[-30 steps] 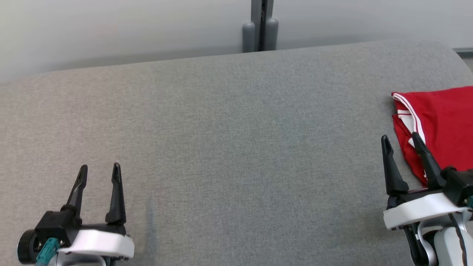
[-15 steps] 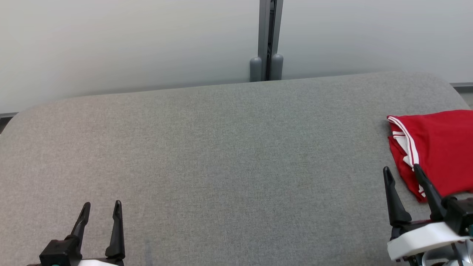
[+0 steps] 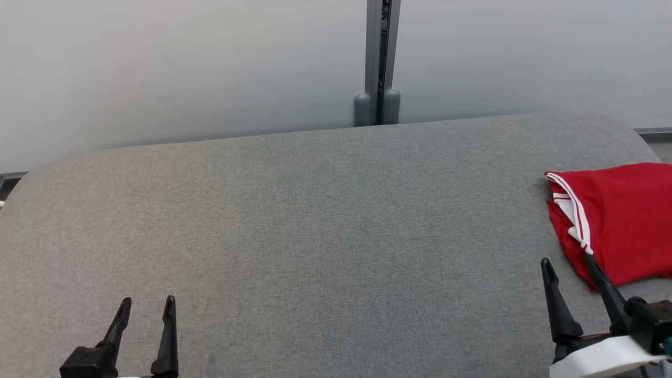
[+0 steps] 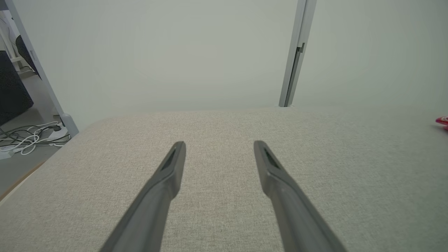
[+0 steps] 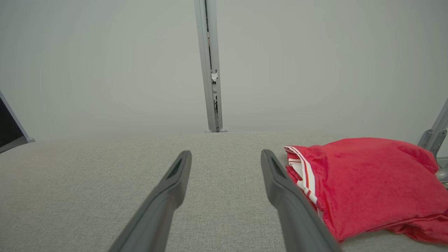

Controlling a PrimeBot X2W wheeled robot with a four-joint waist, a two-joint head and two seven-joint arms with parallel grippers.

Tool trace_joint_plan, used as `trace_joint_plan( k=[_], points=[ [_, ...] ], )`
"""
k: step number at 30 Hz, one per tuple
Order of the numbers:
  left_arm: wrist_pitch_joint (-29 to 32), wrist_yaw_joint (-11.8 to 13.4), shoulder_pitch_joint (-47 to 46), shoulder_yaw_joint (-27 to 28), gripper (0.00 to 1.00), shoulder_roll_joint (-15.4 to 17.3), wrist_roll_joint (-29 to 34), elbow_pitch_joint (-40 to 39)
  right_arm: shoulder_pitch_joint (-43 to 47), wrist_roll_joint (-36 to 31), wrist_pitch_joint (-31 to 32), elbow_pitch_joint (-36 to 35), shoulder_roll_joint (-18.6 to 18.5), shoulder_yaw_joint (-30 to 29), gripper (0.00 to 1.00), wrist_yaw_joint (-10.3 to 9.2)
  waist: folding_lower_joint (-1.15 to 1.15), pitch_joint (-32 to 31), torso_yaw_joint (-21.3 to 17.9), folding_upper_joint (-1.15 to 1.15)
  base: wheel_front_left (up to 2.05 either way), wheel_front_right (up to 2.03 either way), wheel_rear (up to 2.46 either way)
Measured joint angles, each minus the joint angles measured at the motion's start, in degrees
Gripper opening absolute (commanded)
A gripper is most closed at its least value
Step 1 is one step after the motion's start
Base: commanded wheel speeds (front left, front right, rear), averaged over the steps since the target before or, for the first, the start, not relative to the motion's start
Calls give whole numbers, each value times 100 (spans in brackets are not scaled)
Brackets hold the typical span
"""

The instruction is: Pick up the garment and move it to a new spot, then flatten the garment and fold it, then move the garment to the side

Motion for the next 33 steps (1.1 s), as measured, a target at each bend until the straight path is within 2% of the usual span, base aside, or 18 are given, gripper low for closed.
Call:
trace_joint_plan(
  k=[33],
  points=[
    [32,27,-87,-140,100,83,-97,91,76,-4,56,-63,73,-76,100,-1,0,10,26,0,0,0,0]
  ],
)
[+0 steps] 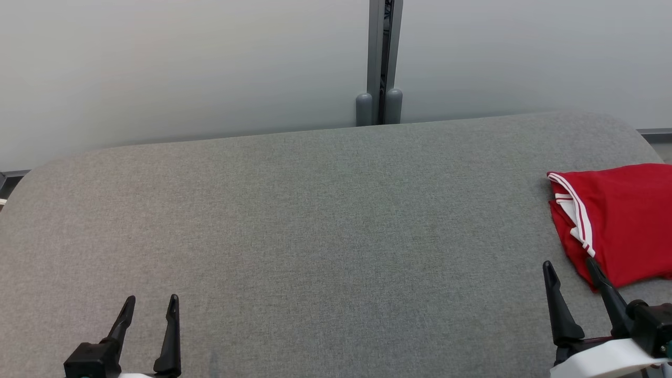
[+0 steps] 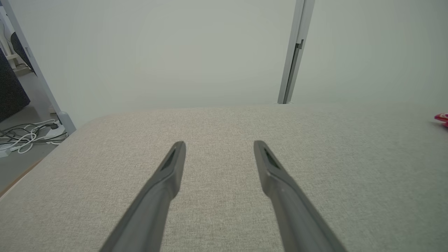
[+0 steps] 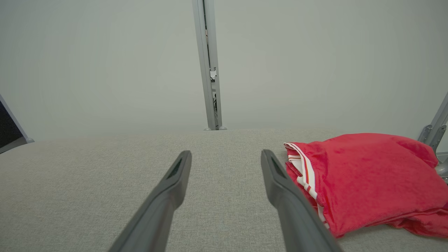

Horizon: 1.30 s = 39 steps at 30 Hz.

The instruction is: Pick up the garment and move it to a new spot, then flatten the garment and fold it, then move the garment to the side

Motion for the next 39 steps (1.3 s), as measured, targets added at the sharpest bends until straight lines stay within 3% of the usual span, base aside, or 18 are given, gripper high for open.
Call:
trace_joint_plan(
  k=[7,8,13,39],
  points=[
    [-20,24,-20,-29,100,14,-5,32,-3,-1,25,-1,3,10,100,0,0,18,2,0,0,0,0],
    [-27,24,-23,-32,0,16,-5,38,-3,-1,26,-1,3,10,0,0,0,22,3,0,0,0,0],
    [1,13,89,-68,0,-122,-79,230,80,111,43,208,62,25,0,0,0,27,7,0,0,0,0],
    [517,-381,-304,343,0,-393,-2448,439,-212,2718,375,595,71,-88,0,0,0,33,56,0,0,0,0]
  ],
)
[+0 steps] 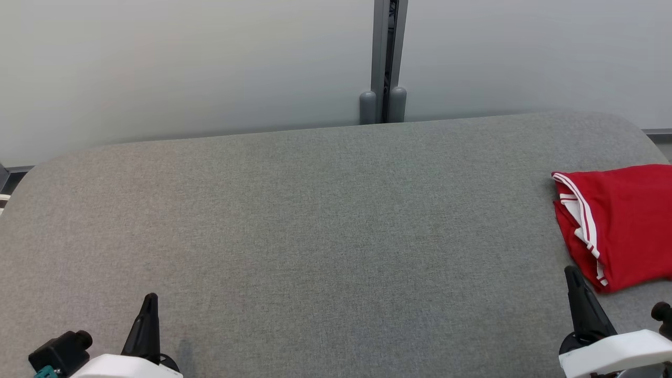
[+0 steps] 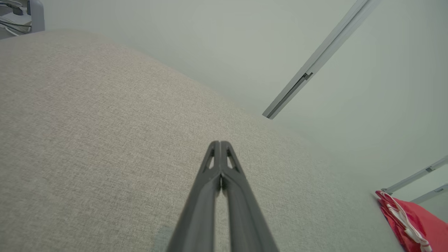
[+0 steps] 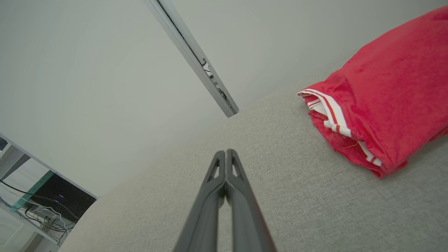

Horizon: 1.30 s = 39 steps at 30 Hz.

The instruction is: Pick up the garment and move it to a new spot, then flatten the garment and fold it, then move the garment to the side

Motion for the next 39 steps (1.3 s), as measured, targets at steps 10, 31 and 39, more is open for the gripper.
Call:
trace_joint_plan(
  k=[10,31,39],
  points=[
    [154,-110,-163,134,0,-76,-738,55,-123,817,105,110,0,-47,0,-1,0,3,18,0,0,0,0],
    [450,-344,-402,372,0,-233,-2058,175,-347,2293,309,332,-1,-126,0,-1,0,8,57,0,0,0,0],
    [557,-411,-513,453,0,-280,-2507,208,-437,2782,376,402,-1,-151,0,-1,0,10,72,0,0,0,0]
  ],
)
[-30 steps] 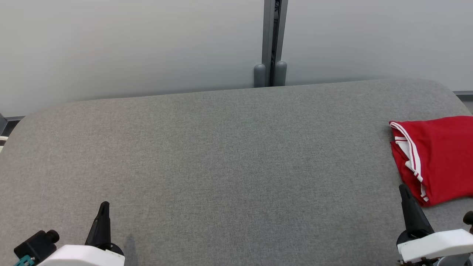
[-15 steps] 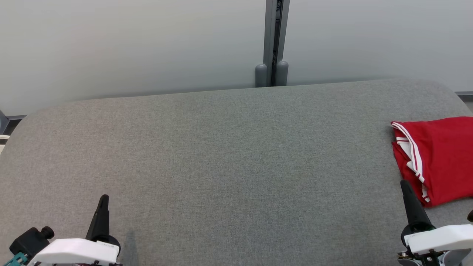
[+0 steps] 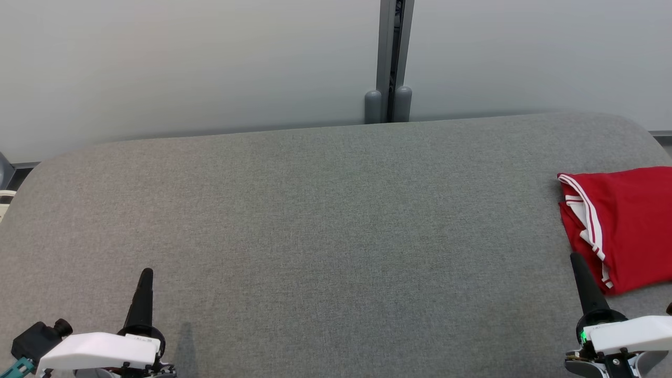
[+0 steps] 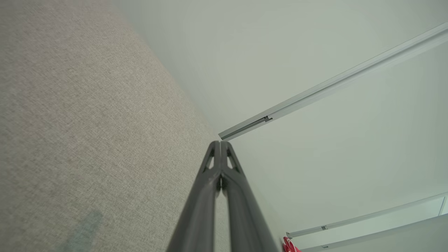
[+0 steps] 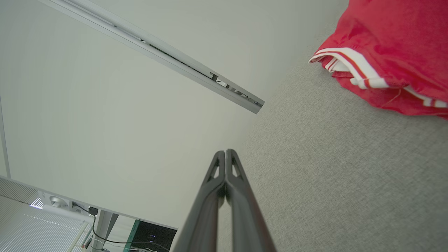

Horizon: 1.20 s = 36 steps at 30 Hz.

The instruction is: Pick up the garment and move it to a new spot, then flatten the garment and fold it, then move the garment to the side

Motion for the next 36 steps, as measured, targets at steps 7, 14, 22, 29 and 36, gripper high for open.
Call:
trace_joint_plan(
  k=[7,14,22,29,36],
  points=[
    [75,-70,-92,71,0,-53,-359,31,-53,402,58,49,0,-19,0,0,0,2,13,0,0,0,0],
    [146,-126,-136,127,0,-90,-699,65,-118,778,82,111,-1,-35,0,-1,0,4,26,0,0,0,0],
    [236,-190,-225,193,0,-129,-1062,92,-179,1178,145,170,-1,-57,0,-1,0,6,41,0,0,0,0],
    [297,-244,-289,250,0,-162,-1361,116,-238,1506,196,209,-2,-77,0,-1,0,7,53,0,0,0,0],
    [356,-294,-347,299,0,-198,-1624,144,-272,1828,235,255,-2,-96,0,-1,0,9,66,0,0,0,0]
  ],
)
